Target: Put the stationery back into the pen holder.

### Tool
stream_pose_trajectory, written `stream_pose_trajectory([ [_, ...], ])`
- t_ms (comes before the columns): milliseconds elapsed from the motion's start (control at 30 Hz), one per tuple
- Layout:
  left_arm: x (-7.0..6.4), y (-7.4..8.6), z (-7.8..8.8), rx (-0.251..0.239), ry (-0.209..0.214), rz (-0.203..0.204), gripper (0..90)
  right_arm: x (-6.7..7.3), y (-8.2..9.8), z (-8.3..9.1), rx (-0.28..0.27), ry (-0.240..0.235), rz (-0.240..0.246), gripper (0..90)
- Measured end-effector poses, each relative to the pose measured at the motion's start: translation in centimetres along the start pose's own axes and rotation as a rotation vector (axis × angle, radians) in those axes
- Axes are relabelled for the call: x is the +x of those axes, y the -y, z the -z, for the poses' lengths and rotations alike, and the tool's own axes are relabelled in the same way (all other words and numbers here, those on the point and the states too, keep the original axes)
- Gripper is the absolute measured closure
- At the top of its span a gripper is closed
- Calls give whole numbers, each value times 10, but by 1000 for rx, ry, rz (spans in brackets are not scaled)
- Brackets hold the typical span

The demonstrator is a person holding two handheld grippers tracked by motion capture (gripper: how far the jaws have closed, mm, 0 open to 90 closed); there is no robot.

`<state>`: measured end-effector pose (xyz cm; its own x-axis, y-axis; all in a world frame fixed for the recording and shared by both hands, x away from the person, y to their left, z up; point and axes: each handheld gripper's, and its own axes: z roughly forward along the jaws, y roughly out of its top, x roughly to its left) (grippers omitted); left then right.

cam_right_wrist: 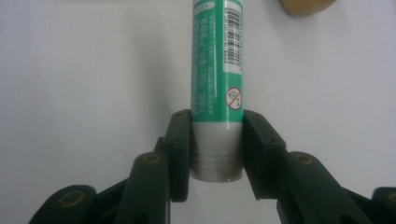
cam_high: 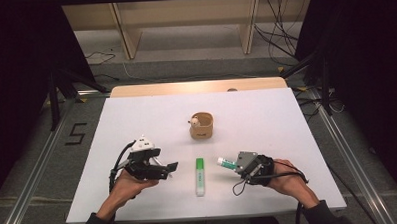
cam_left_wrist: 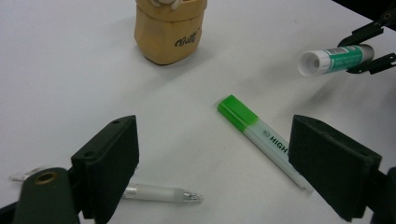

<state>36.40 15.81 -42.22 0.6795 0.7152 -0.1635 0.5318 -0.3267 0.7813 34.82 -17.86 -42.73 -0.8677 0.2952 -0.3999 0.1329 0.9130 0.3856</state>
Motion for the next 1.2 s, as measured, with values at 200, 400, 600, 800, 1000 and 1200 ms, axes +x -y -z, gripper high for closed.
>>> stream_pose_trajectory([
  [200,-4,-16,-1,51,17,-45,158,11,-9,4,-52,94,109,658],
  [400,-7,-34,-2,85,49,-76,159,23,-14,2,-85,174,221,658],
  [600,-18,-48,-10,145,82,-130,159,32,-20,0,-129,264,314,658],
  [800,-29,-59,-21,216,128,-194,164,42,-24,0,-144,347,418,658],
  [1000,-40,-65,-33,271,160,-245,173,52,-28,-5,-172,417,532,658],
  [1200,-48,-71,-41,291,181,-276,181,59,-32,-8,-163,473,624,658],
])
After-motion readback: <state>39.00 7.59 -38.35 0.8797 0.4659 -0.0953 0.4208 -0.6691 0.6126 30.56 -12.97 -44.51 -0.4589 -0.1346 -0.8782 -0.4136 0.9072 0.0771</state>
